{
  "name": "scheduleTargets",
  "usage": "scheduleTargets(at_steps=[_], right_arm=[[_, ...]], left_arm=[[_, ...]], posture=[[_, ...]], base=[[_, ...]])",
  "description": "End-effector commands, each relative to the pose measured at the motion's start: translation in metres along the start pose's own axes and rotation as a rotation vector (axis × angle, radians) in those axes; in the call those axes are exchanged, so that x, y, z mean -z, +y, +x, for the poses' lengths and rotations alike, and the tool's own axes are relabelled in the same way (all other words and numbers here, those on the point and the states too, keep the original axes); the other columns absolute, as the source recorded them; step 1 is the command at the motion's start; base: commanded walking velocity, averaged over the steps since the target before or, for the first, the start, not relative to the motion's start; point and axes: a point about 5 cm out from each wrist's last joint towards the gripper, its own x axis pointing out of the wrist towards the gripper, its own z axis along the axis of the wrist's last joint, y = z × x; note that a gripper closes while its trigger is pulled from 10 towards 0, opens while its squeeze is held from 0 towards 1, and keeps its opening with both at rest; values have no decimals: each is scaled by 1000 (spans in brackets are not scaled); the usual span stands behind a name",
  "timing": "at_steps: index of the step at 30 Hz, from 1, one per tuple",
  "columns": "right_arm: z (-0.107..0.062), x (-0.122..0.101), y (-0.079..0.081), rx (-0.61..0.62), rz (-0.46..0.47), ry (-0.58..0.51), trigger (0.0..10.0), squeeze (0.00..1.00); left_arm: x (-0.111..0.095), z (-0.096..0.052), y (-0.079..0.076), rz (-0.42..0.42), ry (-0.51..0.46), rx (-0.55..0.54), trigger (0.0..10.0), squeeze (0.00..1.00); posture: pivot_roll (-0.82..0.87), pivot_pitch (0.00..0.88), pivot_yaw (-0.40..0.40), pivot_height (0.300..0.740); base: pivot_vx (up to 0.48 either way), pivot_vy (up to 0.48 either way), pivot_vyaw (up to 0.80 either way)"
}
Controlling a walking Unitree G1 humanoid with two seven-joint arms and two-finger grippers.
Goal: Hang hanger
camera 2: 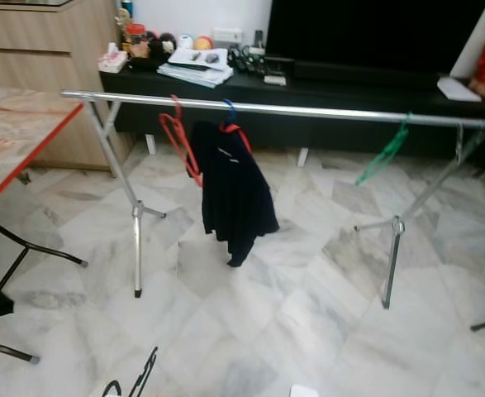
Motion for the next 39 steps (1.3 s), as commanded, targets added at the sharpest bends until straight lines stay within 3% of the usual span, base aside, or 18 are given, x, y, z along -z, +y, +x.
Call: scheduleTargets(at_steps=[1,9,15,16,20,21,22,24,27,31,34,35,36,37,39], right_arm=[[0,0,6,-16,1,-4,10000,0],[0,-2,7,-14,-1,-18,10000,0],[0,-6,7,-29,-46,-62,10000,0],[0,-13,8,-55,-163,-108,10000,0],[-1,-20,10,-85,-225,-172,10000,0],[-1,-27,10,-91,-227,-199,10000,0],[3,-88,-8,-95,-216,-317,10000,0],[0,-124,-13,-110,-219,-390,10000,0],[-4,-143,-8,-146,-268,-449,10000,0],[-12,-170,0,-209,-432,-554,10000,0],[-15,-179,1,-247,-433,-580,10000,0],[-17,-183,3,-288,-481,-577,10000,0],[-18,-185,5,-309,-509,-579,10000,0],[-19,-186,8,-336,-545,-579,10000,0],[-21,-187,13,-389,-621,-584,10000,0]], left_arm=[[27,-7,-13,1,103,56,10000,0],[26,-7,-12,7,96,54,10000,0],[16,-4,-10,102,47,71,10000,0],[8,-2,-8,141,15,84,10000,0],[-4,1,-6,201,-26,97,10000,0],[-7,1,-5,223,-40,101,10000,0],[-16,3,-4,292,-75,108,10000,0],[-22,4,-4,335,-101,109,10000,0],[-30,5,-4,369,-133,110,10000,0],[-44,6,-7,460,-192,125,10000,0],[-50,6,-9,511,-223,138,10000,0],[-65,8,25,539,-262,118,10000,0],[-73,8,43,551,-271,104,10000,0],[-85,7,59,568,-300,97,10000,0],[-107,4,72,597,-366,104,10000,0]], posture=[[-20,80,-38,740],[-14,90,-37,740],[-7,95,-37,740],[-11,95,-37,740],[-14,93,-38,740],[-13,93,-39,740],[-13,93,-39,740],[-13,94,-40,740],[-12,94,-42,740],[-13,98,-44,740],[-15,99,-44,740],[-16,101,-44,740],[-15,101,-44,740],[-14,102,-43,740],[-12,103,-44,740]], base=[[0,0,0],[0,0,0],[0,0,0],[0,0,0],[0,0,0],[0,0,0],[0,0,0],[0,0,0],[0,0,0],[0,0,0],[0,0,0],[0,0,0],[0,0,0],[0,0,0],[0,0,0]])
